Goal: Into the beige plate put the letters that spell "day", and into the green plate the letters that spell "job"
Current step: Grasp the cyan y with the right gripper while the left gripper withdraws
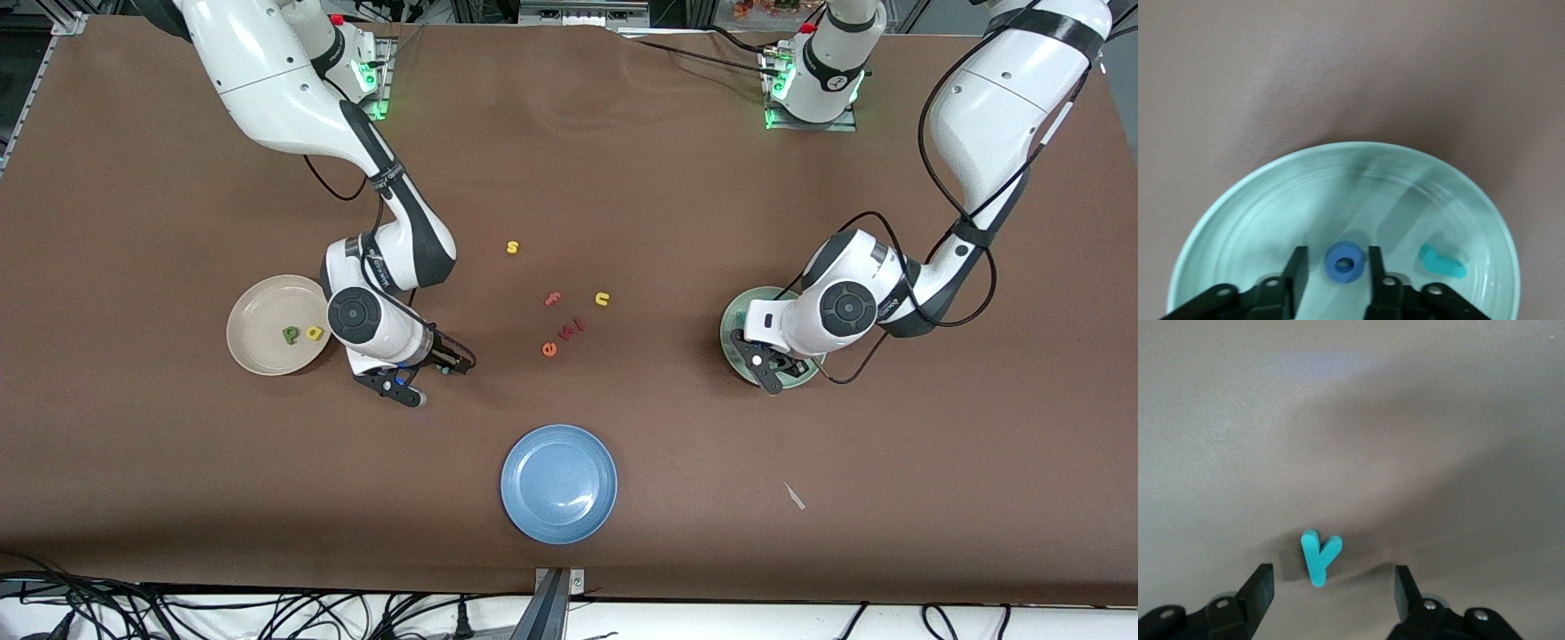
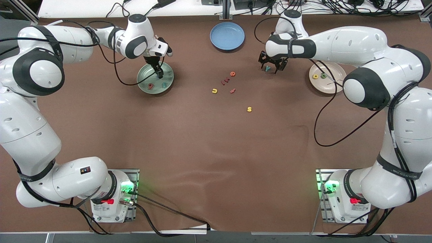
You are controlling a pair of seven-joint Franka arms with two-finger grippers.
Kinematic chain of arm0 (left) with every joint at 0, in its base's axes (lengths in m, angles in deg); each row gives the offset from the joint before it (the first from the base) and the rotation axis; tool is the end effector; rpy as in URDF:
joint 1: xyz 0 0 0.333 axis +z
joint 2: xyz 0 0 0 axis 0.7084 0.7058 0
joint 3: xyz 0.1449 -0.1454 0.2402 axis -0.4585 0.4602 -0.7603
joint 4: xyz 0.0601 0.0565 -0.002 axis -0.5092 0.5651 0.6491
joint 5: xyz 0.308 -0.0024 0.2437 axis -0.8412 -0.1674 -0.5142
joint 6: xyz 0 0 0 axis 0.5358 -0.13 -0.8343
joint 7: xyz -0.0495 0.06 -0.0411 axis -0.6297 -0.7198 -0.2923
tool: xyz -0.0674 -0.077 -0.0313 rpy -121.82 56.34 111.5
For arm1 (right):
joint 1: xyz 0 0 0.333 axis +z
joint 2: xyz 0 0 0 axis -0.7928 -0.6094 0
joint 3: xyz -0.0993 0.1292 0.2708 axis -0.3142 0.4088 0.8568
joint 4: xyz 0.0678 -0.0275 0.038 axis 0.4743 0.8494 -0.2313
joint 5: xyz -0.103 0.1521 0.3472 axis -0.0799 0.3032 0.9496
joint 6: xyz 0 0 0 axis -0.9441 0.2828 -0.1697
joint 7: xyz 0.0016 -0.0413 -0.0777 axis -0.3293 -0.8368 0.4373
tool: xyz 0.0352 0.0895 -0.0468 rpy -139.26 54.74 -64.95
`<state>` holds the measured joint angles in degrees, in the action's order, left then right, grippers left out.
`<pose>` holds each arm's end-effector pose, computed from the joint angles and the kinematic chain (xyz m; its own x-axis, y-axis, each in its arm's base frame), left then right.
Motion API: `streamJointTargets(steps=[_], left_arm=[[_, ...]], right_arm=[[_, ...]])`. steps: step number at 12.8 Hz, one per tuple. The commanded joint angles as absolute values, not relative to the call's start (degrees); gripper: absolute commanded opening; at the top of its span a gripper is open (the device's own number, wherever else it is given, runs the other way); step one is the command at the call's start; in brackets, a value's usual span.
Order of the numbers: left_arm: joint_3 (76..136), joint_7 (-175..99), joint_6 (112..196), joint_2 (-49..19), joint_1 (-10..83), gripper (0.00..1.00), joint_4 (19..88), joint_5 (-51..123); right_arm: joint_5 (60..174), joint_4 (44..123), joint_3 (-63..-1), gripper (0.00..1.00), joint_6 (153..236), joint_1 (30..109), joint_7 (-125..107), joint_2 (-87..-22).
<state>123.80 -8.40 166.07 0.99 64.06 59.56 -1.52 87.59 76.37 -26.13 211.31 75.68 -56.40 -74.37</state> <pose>0.6085 -0.1522 0.1836 0.5737 -0.8153 -0.0792 -0.8094 -0.5790 0.0975 0.6282 0.2785 0.1792 0.9092 -0.4017 -0.1095 -0.4069 -0.9130 -0.0287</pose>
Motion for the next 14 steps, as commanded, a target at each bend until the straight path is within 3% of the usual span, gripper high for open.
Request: streamJointTargets(steps=[1,9,14], left_arm=[[124.4,-6.4,165.9,-0.8,65.8,1.00,59.9,-3.3],[127.1,-7.5,158.1,-6.7,67.2,1.00,57.6,6.7],[127.5,-11.3,148.0,-7.0,67.3,1.00,50.1,11.6]], right_arm=[[86.1,74.6,-26.4,0.73,211.2,76.0,-56.6,-75.7],[85.0,73.1,-26.4,0.47,211.3,76.1,-56.7,-77.0],[85.0,72.6,-26.4,0.32,211.3,76.1,-56.5,-77.3]])
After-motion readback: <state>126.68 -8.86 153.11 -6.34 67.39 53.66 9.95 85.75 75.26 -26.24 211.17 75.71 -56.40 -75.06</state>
